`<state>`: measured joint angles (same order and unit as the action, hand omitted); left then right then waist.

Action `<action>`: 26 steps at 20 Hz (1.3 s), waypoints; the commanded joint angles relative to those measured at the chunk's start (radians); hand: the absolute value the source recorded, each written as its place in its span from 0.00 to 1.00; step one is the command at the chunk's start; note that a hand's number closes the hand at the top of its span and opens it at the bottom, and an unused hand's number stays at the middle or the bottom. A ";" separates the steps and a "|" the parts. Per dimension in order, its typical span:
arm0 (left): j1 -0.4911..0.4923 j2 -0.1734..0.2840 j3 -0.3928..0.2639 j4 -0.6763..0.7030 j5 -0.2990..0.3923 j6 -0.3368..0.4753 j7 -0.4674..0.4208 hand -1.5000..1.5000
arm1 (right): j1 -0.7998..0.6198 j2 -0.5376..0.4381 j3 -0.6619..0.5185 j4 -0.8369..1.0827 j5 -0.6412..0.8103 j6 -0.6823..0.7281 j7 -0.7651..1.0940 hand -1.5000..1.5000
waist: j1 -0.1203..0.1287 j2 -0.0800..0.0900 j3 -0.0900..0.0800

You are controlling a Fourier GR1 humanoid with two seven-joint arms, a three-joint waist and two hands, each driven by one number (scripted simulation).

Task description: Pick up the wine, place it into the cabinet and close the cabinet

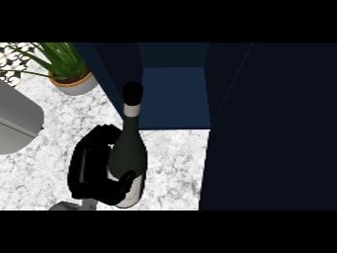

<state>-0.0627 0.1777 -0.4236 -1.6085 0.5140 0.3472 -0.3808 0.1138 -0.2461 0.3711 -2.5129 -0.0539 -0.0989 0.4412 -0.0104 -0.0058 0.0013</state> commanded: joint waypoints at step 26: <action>-0.395 -0.178 -0.009 0.500 0.011 0.225 0.049 1.00 | 0.081 0.015 -0.048 -0.213 -0.082 0.058 0.078 0.00 | -0.018 0.007 -0.002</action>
<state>-0.4676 0.0020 -0.4107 -1.1792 0.4659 0.5934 -0.2687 0.1441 -0.2201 0.3257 -2.5132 -0.0732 -0.0363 0.4279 -0.0275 0.0008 -0.0003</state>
